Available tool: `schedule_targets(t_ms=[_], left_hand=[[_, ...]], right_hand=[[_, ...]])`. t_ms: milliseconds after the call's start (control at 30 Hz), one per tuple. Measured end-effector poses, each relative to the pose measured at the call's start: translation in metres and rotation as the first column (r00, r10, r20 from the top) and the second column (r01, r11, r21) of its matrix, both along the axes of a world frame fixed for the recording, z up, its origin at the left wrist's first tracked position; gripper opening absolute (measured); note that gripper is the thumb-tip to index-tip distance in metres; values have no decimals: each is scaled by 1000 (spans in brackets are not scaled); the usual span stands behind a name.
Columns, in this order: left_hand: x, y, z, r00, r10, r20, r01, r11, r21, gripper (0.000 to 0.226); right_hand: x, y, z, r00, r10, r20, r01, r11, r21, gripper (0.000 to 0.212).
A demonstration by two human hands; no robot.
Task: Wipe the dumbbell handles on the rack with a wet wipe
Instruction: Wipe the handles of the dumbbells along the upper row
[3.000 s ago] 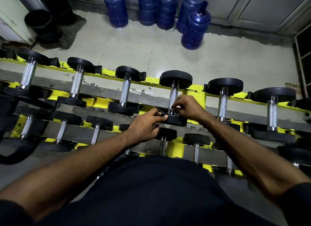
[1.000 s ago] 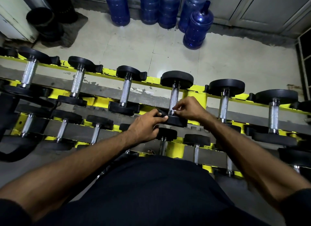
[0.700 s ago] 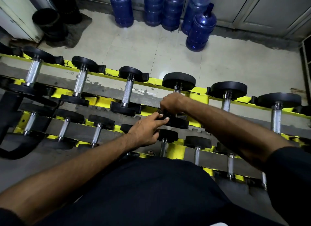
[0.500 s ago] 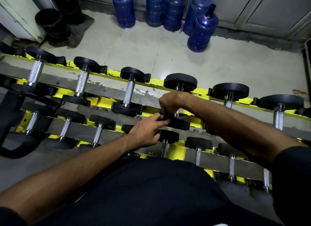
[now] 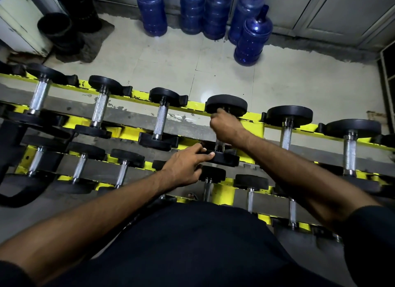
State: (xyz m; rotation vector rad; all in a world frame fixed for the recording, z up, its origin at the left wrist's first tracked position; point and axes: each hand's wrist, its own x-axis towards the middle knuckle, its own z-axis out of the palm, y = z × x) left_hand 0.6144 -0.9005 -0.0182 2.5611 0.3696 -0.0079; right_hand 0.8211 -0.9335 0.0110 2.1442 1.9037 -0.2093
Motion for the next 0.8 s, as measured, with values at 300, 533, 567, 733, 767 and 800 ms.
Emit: schedule_targets(t_ms=[300,533,567,733,767,800], left_hand=[[2,0,0,1000,9,30,-8,1000,-9,54],[2,2,1,1000,7,28,-8,1000,10,53],[1,1,2,1000,5,24,-5,1000,14,54],[3,1,3,999,-3,38,4,1000,-5,52],[3,2,3,999,-5,38,5,1000,-10,51],[3,2,3,999,-5,39,6,1000,-14,51]], right_hand=[[-2,-26,-20,990,-23,-141,49,981,185,7],[-3,-52,-38,360,-549,-754,901,415,128,8],[-2,-56,-41,269,-582,-768,920,390,26,9],[19,-49,-38,-370,-376,-850,885,134,-445,24],[22,-42,-37,-433,-290,-854,873,103,-477,24],[23,-34,-38,-476,-217,-852,862,79,-501,24]])
